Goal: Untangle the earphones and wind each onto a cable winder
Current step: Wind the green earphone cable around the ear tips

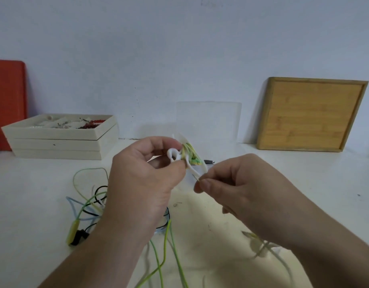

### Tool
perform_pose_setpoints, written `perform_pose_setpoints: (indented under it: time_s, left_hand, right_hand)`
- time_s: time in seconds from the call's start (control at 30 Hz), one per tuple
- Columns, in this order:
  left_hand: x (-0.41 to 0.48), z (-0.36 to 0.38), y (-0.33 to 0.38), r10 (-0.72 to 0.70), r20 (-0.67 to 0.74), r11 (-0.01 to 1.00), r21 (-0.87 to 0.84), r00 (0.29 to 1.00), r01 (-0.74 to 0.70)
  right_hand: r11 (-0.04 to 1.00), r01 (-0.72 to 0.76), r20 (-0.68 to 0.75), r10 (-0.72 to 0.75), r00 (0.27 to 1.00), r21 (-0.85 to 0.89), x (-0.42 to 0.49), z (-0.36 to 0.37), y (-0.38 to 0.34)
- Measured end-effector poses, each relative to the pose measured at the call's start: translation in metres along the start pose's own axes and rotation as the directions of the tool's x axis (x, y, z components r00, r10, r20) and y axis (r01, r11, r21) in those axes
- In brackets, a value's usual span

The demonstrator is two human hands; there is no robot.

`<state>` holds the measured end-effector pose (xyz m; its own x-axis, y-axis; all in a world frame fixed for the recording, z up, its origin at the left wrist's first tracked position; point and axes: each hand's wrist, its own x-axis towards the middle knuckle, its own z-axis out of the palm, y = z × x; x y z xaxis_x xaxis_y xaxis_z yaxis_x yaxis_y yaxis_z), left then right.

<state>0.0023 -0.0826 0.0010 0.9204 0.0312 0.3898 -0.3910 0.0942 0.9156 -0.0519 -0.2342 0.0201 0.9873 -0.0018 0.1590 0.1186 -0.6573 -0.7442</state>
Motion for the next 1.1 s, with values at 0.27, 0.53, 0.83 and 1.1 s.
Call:
perform_pose_setpoints:
  time_s: [0.27, 0.53, 0.83, 1.1]
  left_hand:
    - [-0.004, 0.0, -0.006, 0.239, 0.051, 0.936, 0.255, 0.97, -0.244]
    - [-0.005, -0.002, -0.008, 0.412, 0.34, 0.758, 0.387, 0.846, -0.525]
    - [-0.007, 0.002, 0.002, 0.202, 0.399, 0.972, 0.028, 0.895, -0.233]
    - [-0.006, 0.002, 0.005, 0.082, 0.415, 0.996, -0.004, 0.906, -0.088]
  right_hand:
    - [0.972, -0.07, 0.101, 0.048, 0.994, 0.226, -0.004, -0.012, -0.002]
    - [0.981, 0.043, -0.107, -0.023, 0.994, 0.189, -0.006, -0.031, 0.004]
    - [0.986, 0.059, -0.265, -0.015, 0.964, 0.159, 0.004, -0.031, 0.013]
    - [0.978, 0.081, -0.258, -0.029, 0.966, 0.194, 0.009, -0.026, 0.023]
